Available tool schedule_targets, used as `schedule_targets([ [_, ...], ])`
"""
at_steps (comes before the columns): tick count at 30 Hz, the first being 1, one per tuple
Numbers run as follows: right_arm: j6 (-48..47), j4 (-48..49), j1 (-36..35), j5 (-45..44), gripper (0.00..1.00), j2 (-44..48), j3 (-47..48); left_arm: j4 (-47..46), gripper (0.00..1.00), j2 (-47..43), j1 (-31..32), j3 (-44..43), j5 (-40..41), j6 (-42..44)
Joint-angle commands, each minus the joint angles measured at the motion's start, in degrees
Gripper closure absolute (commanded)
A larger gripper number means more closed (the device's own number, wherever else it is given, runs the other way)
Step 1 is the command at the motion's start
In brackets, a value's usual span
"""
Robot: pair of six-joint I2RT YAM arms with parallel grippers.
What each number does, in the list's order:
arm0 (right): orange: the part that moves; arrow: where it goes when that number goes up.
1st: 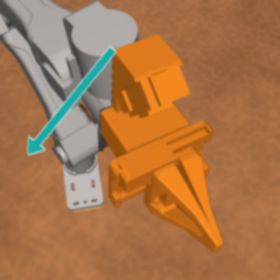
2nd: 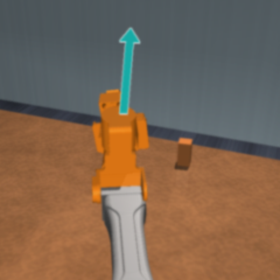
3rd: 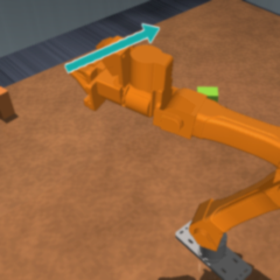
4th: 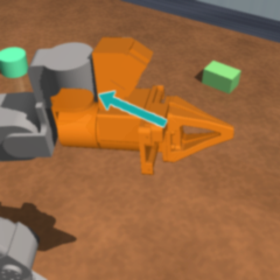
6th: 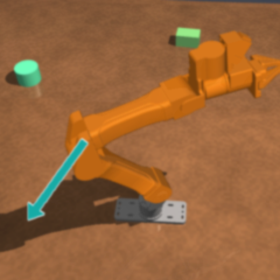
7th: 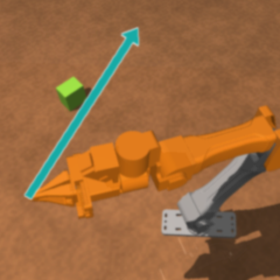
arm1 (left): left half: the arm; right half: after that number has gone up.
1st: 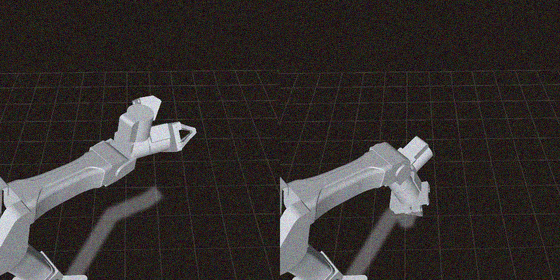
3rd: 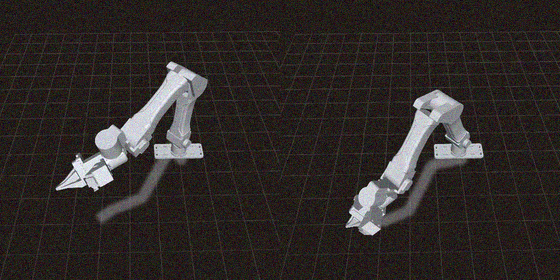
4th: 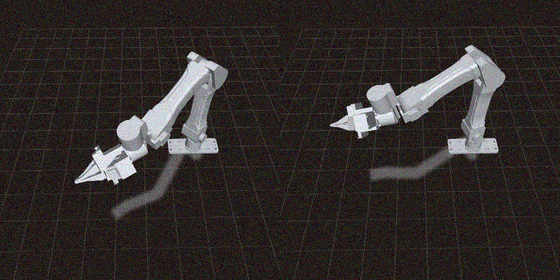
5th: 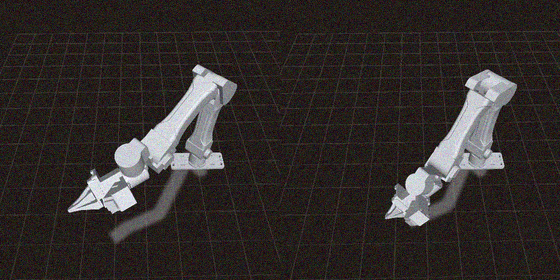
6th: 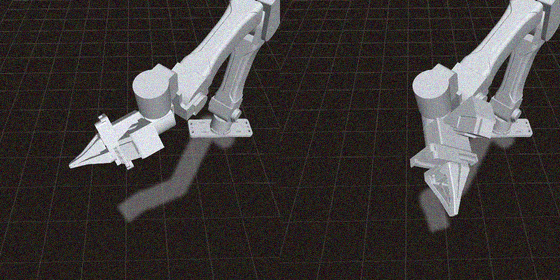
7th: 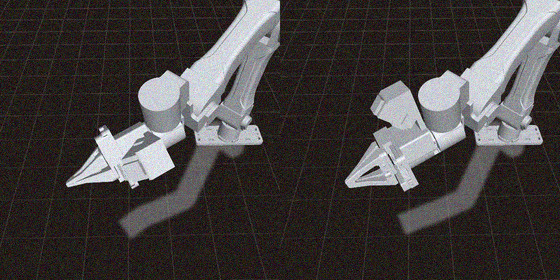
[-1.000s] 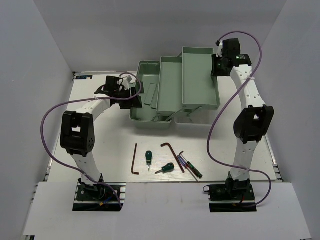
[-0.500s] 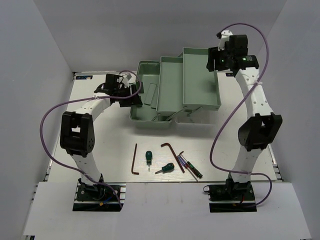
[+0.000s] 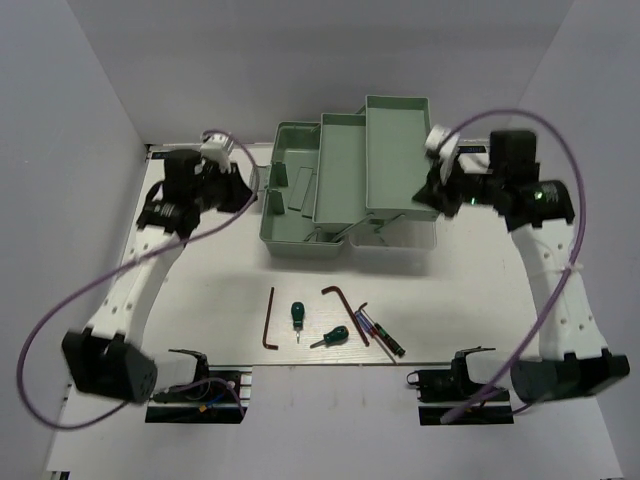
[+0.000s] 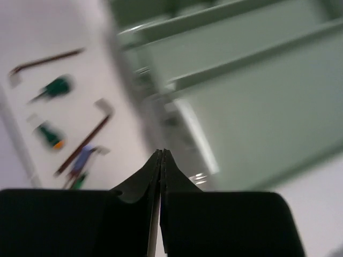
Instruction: Sort the tools into containers
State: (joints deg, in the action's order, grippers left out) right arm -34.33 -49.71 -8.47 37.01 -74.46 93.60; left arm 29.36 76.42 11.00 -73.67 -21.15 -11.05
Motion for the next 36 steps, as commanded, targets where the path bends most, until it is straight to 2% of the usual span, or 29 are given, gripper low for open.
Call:
schedule_targets([
  [1,-19.25,-22.26,-5.13,13.45,0.97,5.54,-9.21,4.92,0.82,-8.64,0.51,11.50,-2.14,1.57],
  [2,-21.03,-22.79,-6.98,11.96,0.94,6.68,-15.93,4.39,0.82,-13.10,0.51,14.31,-2.93,1.03],
  [3,-21.74,-21.66,-7.70,11.33,0.89,10.17,-17.91,4.39,0.78,-15.06,0.51,18.87,-4.07,-0.10],
  [4,-21.75,-20.87,-8.57,10.11,0.76,11.08,-19.67,4.39,0.72,-16.99,1.03,20.65,-4.08,-0.11],
  [5,-21.83,-19.99,-11.45,9.40,0.72,12.22,-25.08,5.34,0.64,-18.49,1.04,22.06,-4.08,-0.81],
  [6,-21.84,-17.55,-12.53,7.65,0.66,13.53,-26.70,6.05,0.49,-20.77,1.04,24.17,-4.08,-0.82],
  [7,-21.49,-16.83,-13.41,6.76,0.59,13.55,-28.20,7.88,0.42,-21.57,1.04,24.97,-3.56,-0.82],
  [9,-21.05,-13.76,-18.40,3.36,0.57,13.55,-33.91,9.30,0.30,-22.11,1.04,27.25,-3.03,-1.43],
  [10,-20.09,-12.18,-20.86,1.94,0.56,13.37,-35.49,10.09,0.28,-22.11,1.04,27.96,-3.02,-2.04],
  [11,-18.34,-8.94,-22.02,0.70,0.56,12.85,-39.68,10.71,0.28,-22.11,1.04,28.84,-2.50,-2.57],
  [12,-16.41,-7.52,-25.51,-1.83,0.56,12.24,-40.68,10.71,0.26,-22.11,1.56,29.71,-2.50,-2.57],
  [14,-12.98,-1.80,-27.64,-6.49,0.56,10.66,-43.92,10.71,0.25,-21.32,2.17,29.72,-1.10,-4.23],
  [17,-8.05,2.33,-33.78,-11.87,0.56,6.27,-45.25,12.73,0.25,-18.34,2.79,29.02,1.19,-5.99],
  [20,-3.91,6.38,-35.91,-16.97,0.56,3.37,-46.93,12.73,0.25,-16.40,3.40,29.63,1.20,-8.63],
  [30,-0.57,11.92,-38.03,-23.22,0.54,2.82,-51.85,12.12,0.29,-2.26,9.91,27.80,6.99,-13.55],
  [36,0.58,13.67,-38.11,-22.69,0.54,2.74,-54.49,12.12,0.30,0.66,13.60,27.79,10.07,-16.37],
])
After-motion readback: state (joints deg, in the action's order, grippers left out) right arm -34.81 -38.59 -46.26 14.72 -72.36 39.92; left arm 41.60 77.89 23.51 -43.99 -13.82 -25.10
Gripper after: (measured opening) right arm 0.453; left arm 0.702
